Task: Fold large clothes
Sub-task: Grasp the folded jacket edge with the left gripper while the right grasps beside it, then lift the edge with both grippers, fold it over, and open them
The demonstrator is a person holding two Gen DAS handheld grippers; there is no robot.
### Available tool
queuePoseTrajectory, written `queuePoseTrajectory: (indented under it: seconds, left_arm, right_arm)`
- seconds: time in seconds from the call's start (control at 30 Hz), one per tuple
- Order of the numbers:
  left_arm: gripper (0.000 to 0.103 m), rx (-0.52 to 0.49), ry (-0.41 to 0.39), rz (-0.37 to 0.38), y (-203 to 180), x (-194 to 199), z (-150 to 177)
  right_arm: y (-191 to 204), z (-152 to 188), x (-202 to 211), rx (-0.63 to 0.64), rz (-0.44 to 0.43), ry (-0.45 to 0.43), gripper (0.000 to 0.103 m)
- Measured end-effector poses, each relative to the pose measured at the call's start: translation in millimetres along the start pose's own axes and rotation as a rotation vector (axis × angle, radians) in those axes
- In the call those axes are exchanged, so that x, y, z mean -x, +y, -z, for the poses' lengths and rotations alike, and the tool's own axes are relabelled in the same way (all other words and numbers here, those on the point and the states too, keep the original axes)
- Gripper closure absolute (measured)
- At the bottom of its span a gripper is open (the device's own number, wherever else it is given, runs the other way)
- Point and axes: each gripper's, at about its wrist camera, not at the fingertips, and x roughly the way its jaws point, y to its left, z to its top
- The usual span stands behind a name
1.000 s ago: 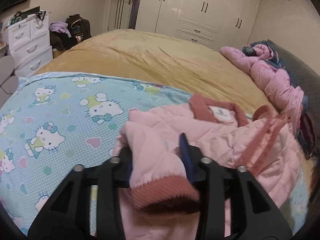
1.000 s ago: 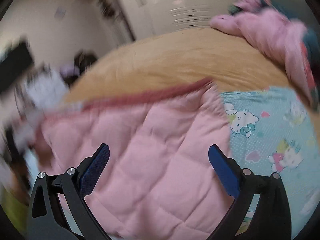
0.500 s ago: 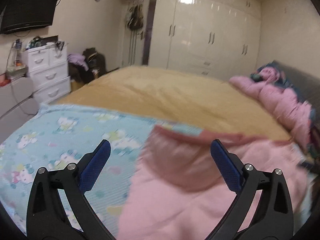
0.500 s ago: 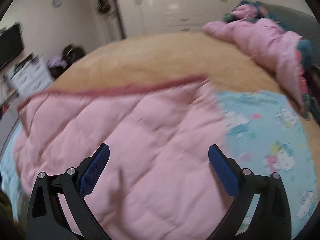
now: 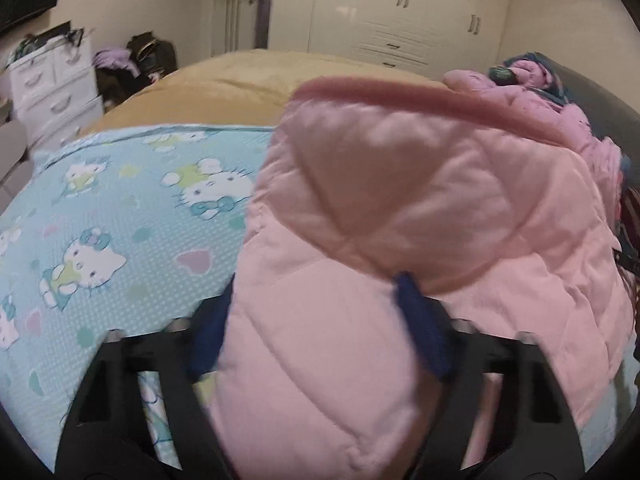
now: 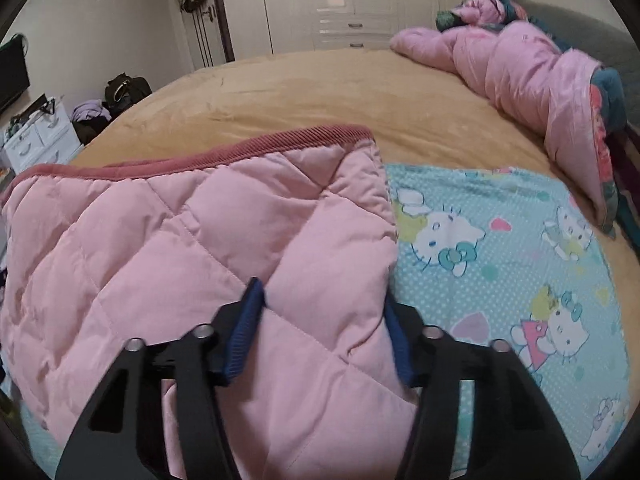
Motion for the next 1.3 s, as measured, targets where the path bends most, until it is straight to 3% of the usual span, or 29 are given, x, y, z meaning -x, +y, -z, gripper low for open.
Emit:
queuePoseTrajectory:
  seconds: [0.03, 0.1, 0.17, 0.3, 0.47, 0.63, 0.93, 1.3]
  left_arm:
    - [0.053, -0.013, -0.005, -0.004, -3, -1, 1]
    - [0.088, -0.018, -0.021, -0.010, -5, 3, 0]
    - [0.094, -0.015, -0.066, -0.034, -10, 18, -10]
    - [0.095, -0.019, -0.209, -0.013, -13, 58, -41]
    - [0.095, -0.102, -0.251, -0.069, -32, 54, -82]
    - [0.095, -0.136, -0.205, -0.117, -41, 22, -102]
    - [0.094, -0.157, -0.102, -0.171, -31, -20, -97]
    - [0.091, -0.158, -0.033, -0.198, -25, -48, -83]
  right_arm:
    - [0, -2, 1, 0.012, 0.008, -0.008, 0.066]
    - [3, -5, 7, 0.020, 0.019, -0.037, 0.075]
    - [5, -13, 18, 0.016, 0.029, -0.086, 0.080]
    - [-9, -32, 44, -0.037, 0.012, -0.197, 0.083]
    - [-18, -64, 49, -0.074, 0.018, -0.243, 0.083]
    - [-20, -76, 26, -0.105, 0.048, -0.211, 0.083]
    - [-20, -68, -21, -0.096, 0.127, -0.132, 0.084]
    - [-28, -55, -48, -0.111, 0.120, -0.086, 0.082]
